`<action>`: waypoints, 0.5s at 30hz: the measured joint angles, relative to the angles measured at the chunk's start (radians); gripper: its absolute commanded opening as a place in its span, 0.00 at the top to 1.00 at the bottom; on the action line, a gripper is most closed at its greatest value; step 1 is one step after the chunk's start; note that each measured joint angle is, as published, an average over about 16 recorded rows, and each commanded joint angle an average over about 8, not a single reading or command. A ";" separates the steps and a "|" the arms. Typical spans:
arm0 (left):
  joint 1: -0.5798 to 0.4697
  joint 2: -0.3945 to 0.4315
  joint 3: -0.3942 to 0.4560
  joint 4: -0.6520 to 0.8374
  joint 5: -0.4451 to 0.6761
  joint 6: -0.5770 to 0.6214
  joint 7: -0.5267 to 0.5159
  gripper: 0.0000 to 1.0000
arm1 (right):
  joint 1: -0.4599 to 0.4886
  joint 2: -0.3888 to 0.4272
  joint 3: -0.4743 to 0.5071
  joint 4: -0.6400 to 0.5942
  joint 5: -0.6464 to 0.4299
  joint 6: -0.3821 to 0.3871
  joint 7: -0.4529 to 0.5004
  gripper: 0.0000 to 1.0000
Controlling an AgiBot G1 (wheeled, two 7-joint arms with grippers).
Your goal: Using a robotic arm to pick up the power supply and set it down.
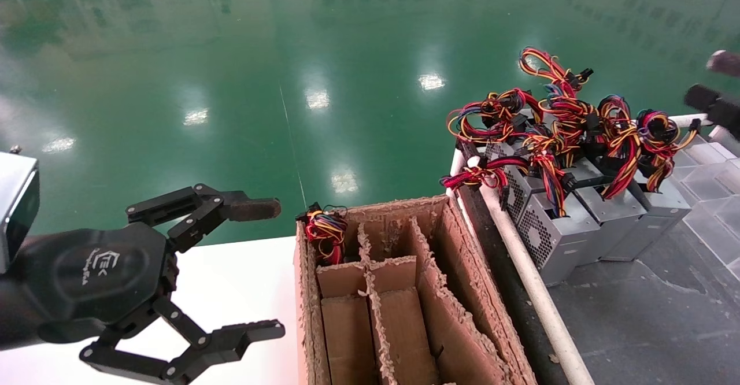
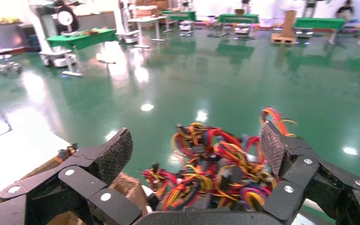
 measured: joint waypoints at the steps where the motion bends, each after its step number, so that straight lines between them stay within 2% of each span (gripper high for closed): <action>1: 0.000 0.000 0.000 0.000 0.000 0.000 0.000 0.00 | -0.011 -0.001 0.006 0.020 0.001 0.001 0.004 0.00; 15: 0.000 0.000 0.000 0.000 0.000 0.000 0.000 0.00 | -0.170 -0.015 0.089 0.307 0.022 0.014 0.061 0.00</action>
